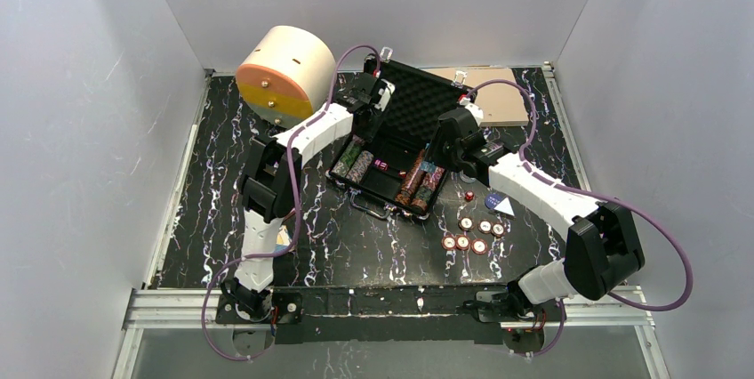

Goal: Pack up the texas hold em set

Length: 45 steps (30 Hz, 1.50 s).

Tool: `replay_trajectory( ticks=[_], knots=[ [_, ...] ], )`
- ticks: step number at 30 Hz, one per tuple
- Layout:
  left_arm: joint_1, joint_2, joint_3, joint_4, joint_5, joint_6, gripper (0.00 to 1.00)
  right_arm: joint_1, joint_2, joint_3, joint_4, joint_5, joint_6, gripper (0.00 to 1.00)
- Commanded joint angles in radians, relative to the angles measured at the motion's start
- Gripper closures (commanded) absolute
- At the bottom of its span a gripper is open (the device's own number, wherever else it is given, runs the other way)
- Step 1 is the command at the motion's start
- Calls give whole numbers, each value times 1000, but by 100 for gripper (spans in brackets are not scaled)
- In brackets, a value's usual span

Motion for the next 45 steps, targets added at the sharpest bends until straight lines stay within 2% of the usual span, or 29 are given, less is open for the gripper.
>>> replay_trajectory(
  ticks=[1,7,10,13,15,17,19,21,25,27,28,31,33,35,39,45],
  knots=[
    [9,-20,100,-127,-17,10,95,-2,-24,27,52,4,21,77],
    [9,21,76,-113,-34,-21,84,-2,-35,20,51,6,22,77],
    [9,35,76,-95,-42,-46,67,-3,-44,14,49,6,21,77],
    [9,5,38,-25,-42,-48,44,-3,-52,8,47,9,21,77],
    [9,-22,4,19,-17,-43,36,-2,-55,5,47,8,21,77],
    [9,-38,-28,58,13,-11,33,-2,-55,5,48,6,21,77],
    [11,-34,-43,76,24,22,32,-2,-53,7,48,5,19,77],
    [13,-20,-42,75,33,51,37,-3,-53,9,48,3,14,77],
    [21,-5,-43,93,35,81,57,-2,-55,12,45,1,6,77],
    [21,-4,-41,106,36,99,62,-2,-56,13,44,0,5,77],
    [21,-4,-41,113,42,105,62,-2,-56,12,42,0,5,77],
    [21,-5,-43,134,47,123,48,-2,-58,11,42,1,5,77],
    [21,3,-43,142,39,133,47,-3,-58,11,42,2,5,77],
    [22,12,-40,148,35,141,49,-2,-59,11,42,0,5,77],
    [23,24,-44,155,44,143,61,-2,-59,9,41,0,8,77],
    [23,37,-86,168,42,148,57,-2,-56,11,42,0,10,77]
  ],
)
